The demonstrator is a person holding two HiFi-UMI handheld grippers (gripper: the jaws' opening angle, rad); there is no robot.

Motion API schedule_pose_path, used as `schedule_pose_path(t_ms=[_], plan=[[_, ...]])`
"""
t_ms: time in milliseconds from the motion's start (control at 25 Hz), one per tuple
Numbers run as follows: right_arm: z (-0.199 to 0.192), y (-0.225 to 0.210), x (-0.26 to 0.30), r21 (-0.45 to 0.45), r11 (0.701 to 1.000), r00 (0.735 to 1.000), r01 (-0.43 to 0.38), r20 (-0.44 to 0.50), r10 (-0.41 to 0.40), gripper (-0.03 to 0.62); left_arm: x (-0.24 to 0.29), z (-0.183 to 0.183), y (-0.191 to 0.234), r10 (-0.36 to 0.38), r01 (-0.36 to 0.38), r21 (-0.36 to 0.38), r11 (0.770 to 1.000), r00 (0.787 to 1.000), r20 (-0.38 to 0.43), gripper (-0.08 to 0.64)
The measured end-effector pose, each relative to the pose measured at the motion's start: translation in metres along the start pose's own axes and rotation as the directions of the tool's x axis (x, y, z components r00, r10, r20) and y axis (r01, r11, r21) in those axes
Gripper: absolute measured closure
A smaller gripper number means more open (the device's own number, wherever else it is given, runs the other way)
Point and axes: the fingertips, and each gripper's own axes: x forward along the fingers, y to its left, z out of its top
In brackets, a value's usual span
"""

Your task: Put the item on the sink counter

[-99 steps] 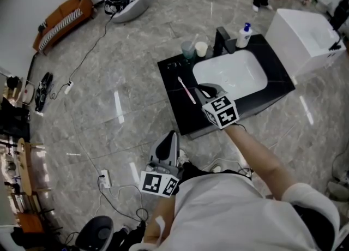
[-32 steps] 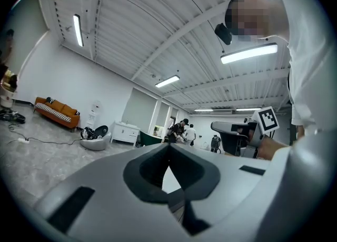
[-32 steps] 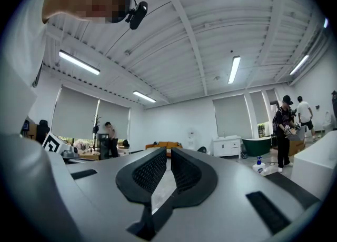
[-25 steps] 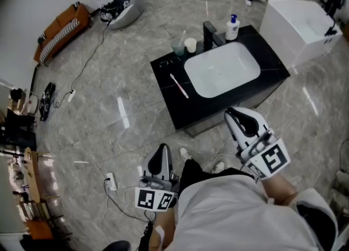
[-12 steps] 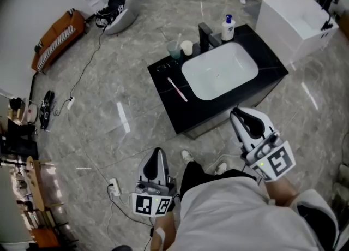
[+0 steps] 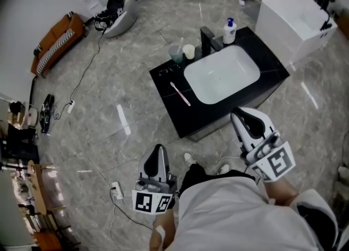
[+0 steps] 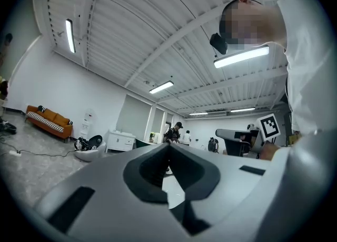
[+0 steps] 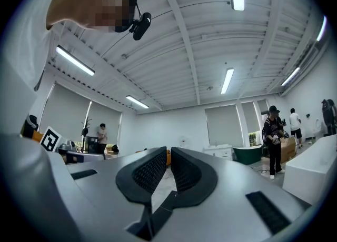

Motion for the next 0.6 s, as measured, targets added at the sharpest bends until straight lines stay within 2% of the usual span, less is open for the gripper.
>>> schedule_pose_path(t_ms=[360, 600], plan=[[-0.005, 0.004, 0.012, 0.026, 1.000, 1.000, -0.003, 0.002, 0.003, 0.541, -0.009, 0.005, 0.015, 0.049, -0.049, 0.016, 0.999, 0.998, 0.028, 0.557], [0.003, 0.011, 0.021, -0.001, 1.000, 1.000, -0.024, 0.019, 0.024, 0.541, -0.019, -0.002, 0.028, 0.080, -0.080, -0.011, 0.997, 0.996, 0.029, 0.557]])
